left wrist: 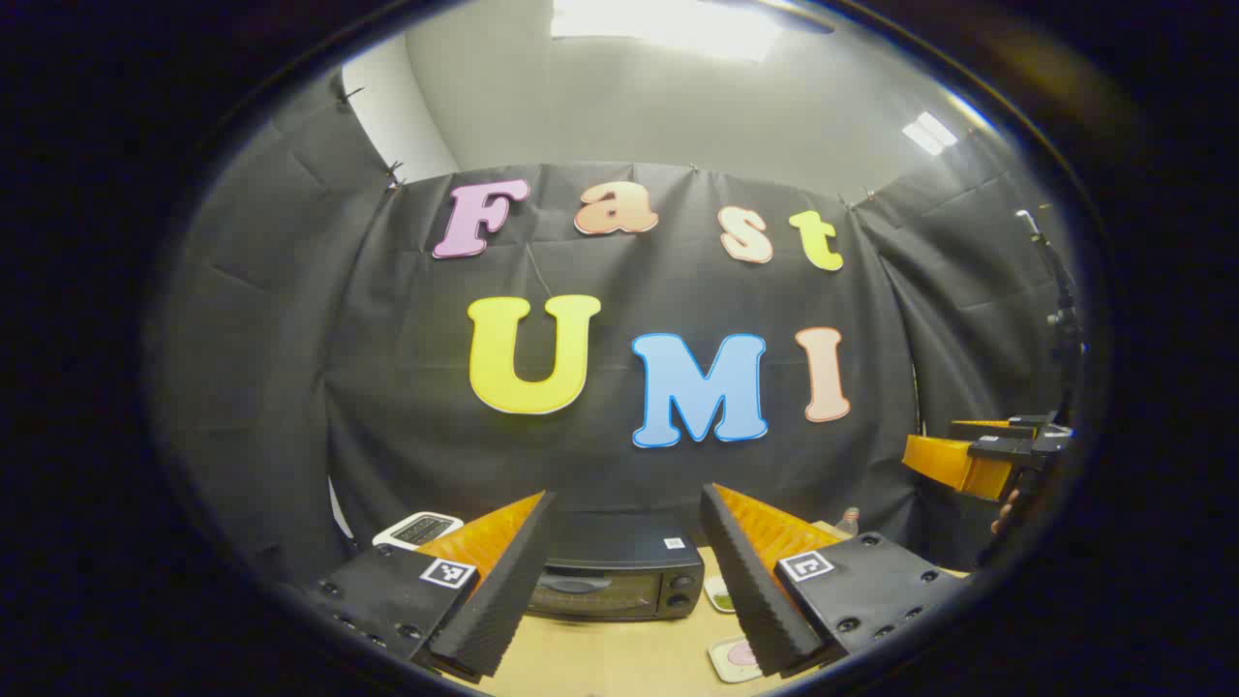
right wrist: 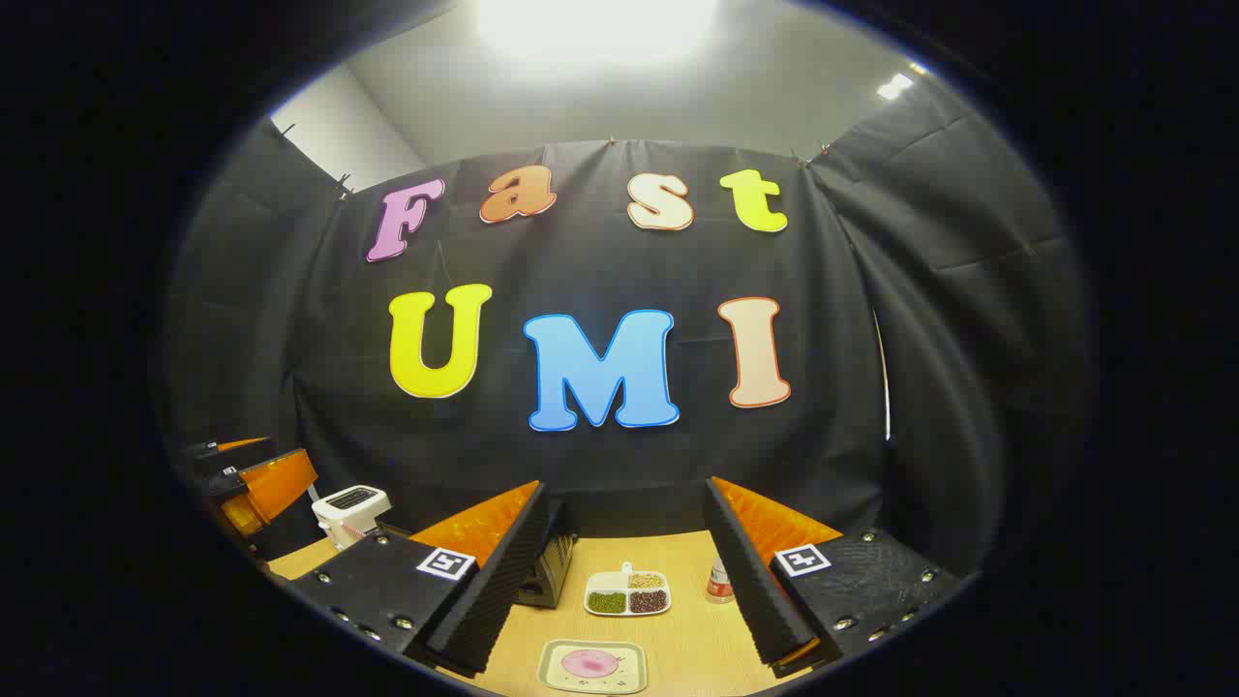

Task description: Open the electric oven with the left hand, put the food in, and close the electric oven.

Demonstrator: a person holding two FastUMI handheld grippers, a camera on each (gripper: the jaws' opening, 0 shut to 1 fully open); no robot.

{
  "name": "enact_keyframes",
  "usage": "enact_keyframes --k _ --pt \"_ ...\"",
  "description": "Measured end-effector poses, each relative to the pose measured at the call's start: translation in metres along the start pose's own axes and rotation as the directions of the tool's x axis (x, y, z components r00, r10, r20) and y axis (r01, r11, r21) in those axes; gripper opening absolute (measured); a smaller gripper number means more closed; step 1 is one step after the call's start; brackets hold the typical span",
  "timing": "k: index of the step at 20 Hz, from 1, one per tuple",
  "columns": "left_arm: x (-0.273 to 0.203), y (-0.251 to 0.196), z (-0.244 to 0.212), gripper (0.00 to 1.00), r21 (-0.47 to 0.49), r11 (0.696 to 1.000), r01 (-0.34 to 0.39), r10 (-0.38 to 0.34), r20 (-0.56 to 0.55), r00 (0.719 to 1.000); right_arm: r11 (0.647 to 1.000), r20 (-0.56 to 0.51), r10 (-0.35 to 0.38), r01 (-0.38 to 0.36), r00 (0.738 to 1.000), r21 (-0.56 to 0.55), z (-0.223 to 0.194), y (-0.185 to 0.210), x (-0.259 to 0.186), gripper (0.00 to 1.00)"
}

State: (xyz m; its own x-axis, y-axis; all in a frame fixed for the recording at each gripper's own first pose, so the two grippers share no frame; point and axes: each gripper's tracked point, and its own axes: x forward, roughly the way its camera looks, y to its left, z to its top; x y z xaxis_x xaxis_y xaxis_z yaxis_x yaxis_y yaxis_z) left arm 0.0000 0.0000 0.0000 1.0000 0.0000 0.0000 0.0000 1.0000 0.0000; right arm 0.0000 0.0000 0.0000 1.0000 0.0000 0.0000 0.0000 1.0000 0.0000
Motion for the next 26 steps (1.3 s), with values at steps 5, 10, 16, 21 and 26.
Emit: enact_keyframes --k 5,10,16,21,26 --pt "0.006 -0.007 0.003 0.92 0.005 1.000 0.024 -0.024 0.005 1.000 1.000 -0.002 -0.004 0.004 1.000 -0.001 0.000 -0.004 0.002 0.96" --pt "0.015 -0.012 -0.006 0.98 -0.006 0.999 0.041 -0.041 -0.003 0.999 1.000 -0.013 -0.004 0.004 1.000 -0.008 -0.004 -0.005 0.007 0.97" --pt "0.034 -0.007 -0.026 1.00 0.017 0.999 0.039 -0.038 -0.033 0.999 1.000 -0.050 -0.007 0.006 0.999 -0.018 -0.020 -0.007 0.016 0.97" --pt "0.081 0.011 -0.096 1.00 0.014 0.999 0.037 -0.035 -0.173 0.984 1.000 -0.073 -0.006 0.004 0.997 -0.024 -0.030 -0.006 0.023 0.97" --pt "0.139 0.042 -0.157 0.98 0.082 0.996 0.030 -0.007 -0.270 0.963 0.999 -0.107 -0.026 0.022 0.994 -0.038 -0.042 -0.010 0.033 0.97"
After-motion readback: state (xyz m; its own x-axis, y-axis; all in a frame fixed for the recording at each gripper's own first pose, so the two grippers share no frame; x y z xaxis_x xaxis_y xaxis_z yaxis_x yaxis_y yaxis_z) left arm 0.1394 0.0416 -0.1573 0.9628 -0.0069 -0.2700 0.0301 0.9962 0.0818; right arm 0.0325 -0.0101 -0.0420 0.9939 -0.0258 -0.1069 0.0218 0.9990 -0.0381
